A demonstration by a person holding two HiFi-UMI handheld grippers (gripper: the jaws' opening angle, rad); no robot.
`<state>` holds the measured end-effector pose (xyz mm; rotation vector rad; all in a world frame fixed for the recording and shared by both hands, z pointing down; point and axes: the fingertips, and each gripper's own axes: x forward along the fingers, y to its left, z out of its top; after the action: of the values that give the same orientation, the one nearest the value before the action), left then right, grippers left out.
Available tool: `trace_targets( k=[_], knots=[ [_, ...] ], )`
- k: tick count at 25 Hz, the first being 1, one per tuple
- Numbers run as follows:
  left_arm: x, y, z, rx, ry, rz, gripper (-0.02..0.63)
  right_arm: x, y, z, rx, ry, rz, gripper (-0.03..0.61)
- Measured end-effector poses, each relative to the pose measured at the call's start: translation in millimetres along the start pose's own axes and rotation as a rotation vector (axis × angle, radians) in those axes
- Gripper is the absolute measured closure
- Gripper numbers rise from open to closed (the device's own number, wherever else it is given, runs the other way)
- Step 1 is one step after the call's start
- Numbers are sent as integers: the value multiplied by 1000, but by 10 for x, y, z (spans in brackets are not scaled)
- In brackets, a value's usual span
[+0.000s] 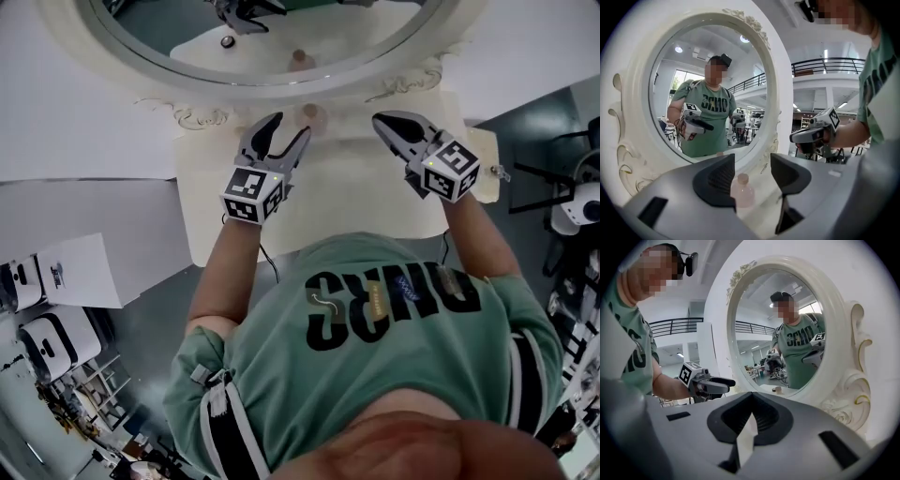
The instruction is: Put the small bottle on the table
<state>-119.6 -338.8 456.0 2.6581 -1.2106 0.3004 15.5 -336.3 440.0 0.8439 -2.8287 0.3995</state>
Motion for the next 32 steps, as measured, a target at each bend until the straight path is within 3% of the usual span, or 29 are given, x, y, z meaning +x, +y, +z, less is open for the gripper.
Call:
trace_targets(
  k=[4, 15, 19, 32],
  knots=[
    [-245, -125, 234, 6, -34, -11, 401, -80, 120, 166, -23, -5, 13, 584],
    [-721, -254, 721, 4, -161, -11, 599, -196, 238, 645, -77, -42, 42, 584],
    [-849, -365, 793, 12, -169, -53, 604, -280, 283, 723, -82, -50, 39, 584],
    [-829, -337, 708, -5, -150, -25, 604, -223, 203, 657, -56, -46, 30, 584]
  ],
)
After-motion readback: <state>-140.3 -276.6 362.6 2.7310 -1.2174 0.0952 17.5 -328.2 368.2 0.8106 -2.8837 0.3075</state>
